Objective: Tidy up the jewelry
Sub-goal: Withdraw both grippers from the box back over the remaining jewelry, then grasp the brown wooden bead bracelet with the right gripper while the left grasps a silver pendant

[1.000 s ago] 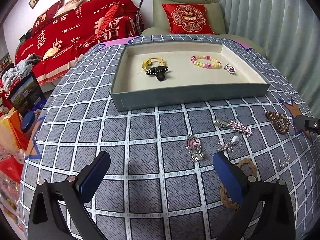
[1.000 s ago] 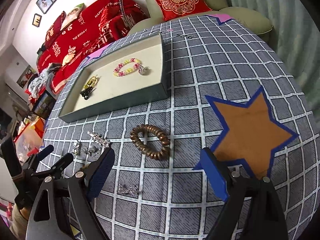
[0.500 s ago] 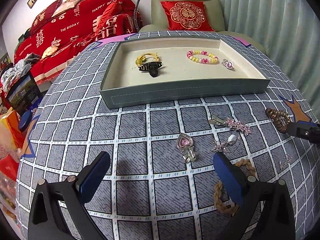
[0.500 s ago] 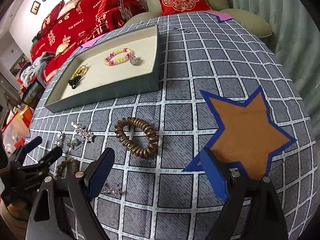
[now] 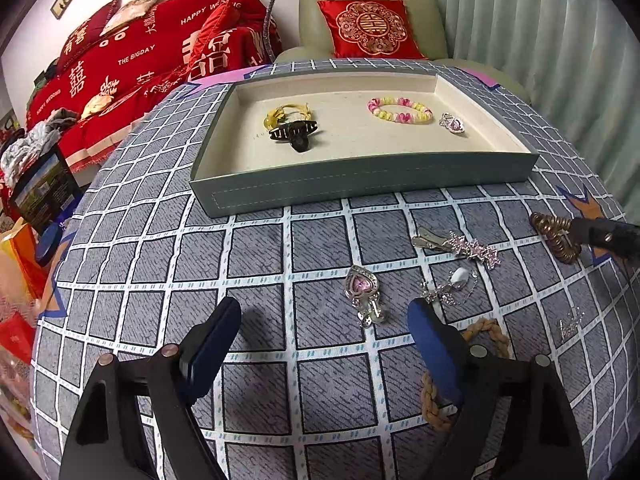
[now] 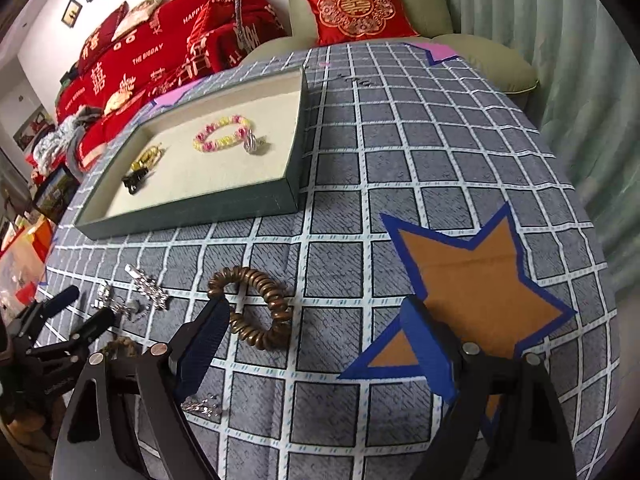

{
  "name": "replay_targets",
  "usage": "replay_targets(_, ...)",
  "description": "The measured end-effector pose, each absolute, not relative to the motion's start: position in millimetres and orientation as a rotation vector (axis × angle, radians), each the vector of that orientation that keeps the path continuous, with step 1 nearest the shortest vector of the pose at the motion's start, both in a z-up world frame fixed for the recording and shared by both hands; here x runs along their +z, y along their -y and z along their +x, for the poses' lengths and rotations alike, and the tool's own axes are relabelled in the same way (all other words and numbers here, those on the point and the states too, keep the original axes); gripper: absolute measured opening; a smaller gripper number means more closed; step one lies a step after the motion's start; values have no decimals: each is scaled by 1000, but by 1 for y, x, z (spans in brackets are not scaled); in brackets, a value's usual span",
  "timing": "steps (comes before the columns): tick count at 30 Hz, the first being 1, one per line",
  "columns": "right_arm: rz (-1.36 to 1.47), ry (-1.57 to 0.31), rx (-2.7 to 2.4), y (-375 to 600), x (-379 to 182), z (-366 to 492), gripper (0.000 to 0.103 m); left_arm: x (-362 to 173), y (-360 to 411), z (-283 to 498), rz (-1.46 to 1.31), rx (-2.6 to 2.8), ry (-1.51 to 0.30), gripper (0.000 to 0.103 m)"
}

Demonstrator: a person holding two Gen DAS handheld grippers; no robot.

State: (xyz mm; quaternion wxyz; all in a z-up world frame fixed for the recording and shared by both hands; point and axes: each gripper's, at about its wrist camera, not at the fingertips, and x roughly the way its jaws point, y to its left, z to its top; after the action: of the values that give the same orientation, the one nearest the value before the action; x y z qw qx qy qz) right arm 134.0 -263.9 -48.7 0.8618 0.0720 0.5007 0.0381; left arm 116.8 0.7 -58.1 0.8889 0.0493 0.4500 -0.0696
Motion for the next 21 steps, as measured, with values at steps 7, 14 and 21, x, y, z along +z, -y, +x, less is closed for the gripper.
replay_targets(7,44,-1043,119,241,-50,135,60,-56,3,113,102,-175,-929,80)
replay_targets(14,4,-1045,159,227,-47,134,41,-54,9,108,106,-205,-931,64)
replay_targets(21,29,-1057,172,226,-51,131,13,-51,12,107,103,-236,-927,26)
